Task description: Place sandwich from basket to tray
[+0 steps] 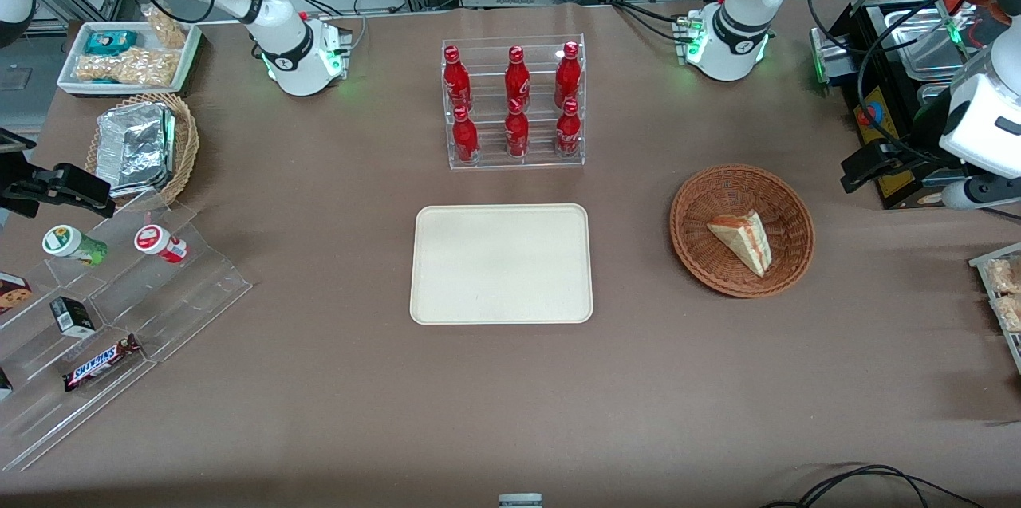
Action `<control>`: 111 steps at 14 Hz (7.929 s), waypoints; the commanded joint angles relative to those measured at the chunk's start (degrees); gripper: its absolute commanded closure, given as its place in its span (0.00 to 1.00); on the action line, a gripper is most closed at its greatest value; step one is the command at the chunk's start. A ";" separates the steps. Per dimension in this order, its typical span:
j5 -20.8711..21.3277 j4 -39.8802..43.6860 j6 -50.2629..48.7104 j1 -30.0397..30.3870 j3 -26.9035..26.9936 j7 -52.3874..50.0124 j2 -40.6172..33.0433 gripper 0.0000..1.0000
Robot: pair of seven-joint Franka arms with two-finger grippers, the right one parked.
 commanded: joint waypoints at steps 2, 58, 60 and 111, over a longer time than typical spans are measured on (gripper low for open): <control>-0.05 0.30 -0.07 -0.94 -0.09 0.79 0.16 0.00; -1.10 -36.71 39.23 -1.91 0.17 -43.24 11.86 0.94; -0.14 -31.45 30.04 -3.04 0.00 -42.81 9.49 0.94; 1.35 4.08 -15.71 -4.31 0.53 -25.24 6.49 0.00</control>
